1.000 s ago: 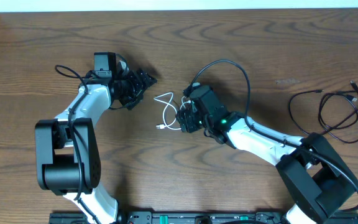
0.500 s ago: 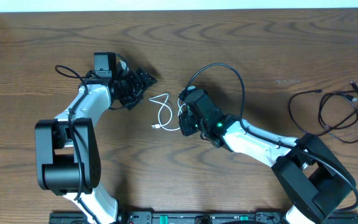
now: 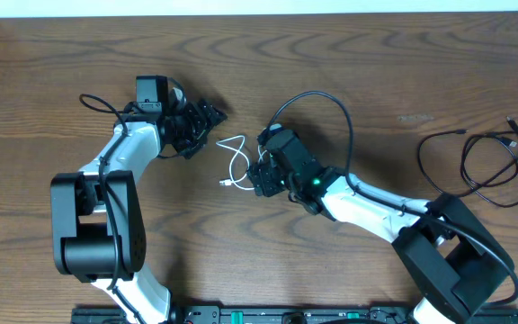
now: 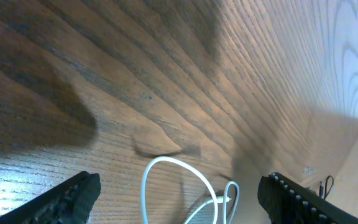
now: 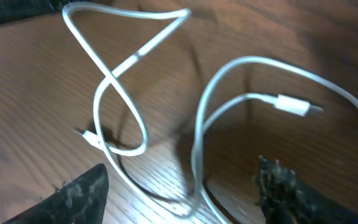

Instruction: Untangle cables

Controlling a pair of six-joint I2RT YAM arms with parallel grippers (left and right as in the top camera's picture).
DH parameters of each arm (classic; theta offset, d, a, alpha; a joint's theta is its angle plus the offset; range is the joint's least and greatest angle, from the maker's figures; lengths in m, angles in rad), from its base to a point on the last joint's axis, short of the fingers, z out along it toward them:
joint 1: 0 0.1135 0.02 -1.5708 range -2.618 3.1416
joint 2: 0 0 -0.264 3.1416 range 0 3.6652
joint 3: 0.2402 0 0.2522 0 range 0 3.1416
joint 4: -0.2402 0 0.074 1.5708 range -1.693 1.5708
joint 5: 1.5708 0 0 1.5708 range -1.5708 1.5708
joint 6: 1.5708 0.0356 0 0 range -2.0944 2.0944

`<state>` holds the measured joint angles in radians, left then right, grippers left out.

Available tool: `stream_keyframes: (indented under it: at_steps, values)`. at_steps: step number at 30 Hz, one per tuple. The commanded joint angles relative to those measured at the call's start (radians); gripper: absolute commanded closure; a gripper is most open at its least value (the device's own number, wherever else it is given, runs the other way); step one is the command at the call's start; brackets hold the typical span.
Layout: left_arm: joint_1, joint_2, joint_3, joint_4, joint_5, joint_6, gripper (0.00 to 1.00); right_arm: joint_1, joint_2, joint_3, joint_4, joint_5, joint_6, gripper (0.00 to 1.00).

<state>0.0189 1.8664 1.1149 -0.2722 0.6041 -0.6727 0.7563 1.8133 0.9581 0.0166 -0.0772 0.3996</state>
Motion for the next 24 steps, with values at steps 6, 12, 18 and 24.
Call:
stream_keyframes:
  at_steps: [6, 12, 18, 24]
  values:
    - [0.002, 0.008, -0.006, -0.003, 0.013, 0.014, 0.14, 0.010, 0.050, -0.005, 0.038, 0.013, -0.003, 0.42]
    - [0.002, 0.008, -0.006, -0.003, 0.013, 0.014, 0.14, 0.010, 0.057, -0.005, 0.061, 0.052, -0.004, 0.99]
    - [0.002, 0.008, -0.006, -0.003, 0.013, 0.014, 0.14, 0.011, 0.057, -0.005, 0.073, 0.052, -0.004, 0.51]
    - [0.002, 0.008, -0.006, -0.003, 0.013, 0.014, 0.14, 0.011, 0.057, -0.005, 0.073, 0.052, -0.004, 0.31]
